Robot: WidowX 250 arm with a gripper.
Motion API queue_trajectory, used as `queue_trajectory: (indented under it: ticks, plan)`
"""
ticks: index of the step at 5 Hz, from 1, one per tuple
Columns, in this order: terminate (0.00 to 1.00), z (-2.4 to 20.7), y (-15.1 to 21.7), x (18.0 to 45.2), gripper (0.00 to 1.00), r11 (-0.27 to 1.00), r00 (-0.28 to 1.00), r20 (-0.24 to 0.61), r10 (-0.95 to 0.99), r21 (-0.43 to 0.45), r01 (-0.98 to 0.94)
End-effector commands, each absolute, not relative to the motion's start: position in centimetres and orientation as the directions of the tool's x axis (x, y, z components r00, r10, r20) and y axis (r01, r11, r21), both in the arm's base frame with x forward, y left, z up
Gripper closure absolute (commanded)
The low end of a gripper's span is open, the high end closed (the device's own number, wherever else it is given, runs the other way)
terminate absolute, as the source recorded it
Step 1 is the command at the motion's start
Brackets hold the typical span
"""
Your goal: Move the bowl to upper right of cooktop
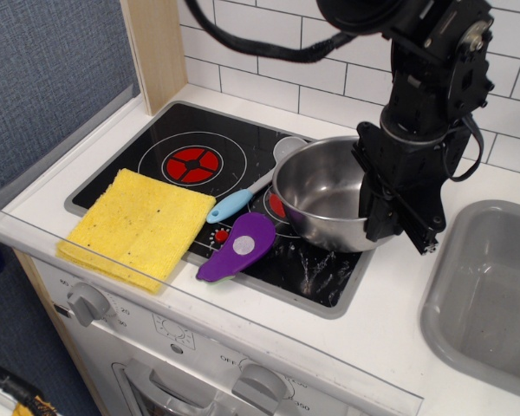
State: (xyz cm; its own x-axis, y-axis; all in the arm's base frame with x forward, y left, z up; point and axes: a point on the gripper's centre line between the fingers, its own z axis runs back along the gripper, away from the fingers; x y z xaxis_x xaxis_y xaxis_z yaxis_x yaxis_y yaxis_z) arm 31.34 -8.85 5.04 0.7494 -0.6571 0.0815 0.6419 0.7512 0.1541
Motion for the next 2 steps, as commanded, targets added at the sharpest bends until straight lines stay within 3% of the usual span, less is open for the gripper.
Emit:
queue_trajectory:
  ticks: [1,2]
  plan:
    - [0.0,8.0,-7.4,30.4,0.0,0.797,0.789,0.126,-0.601,0.171,0.58]
    - [0.0,11.9,-7.2,29.5,0.0,0.887,0.851,0.25,-0.461,0.116,0.447]
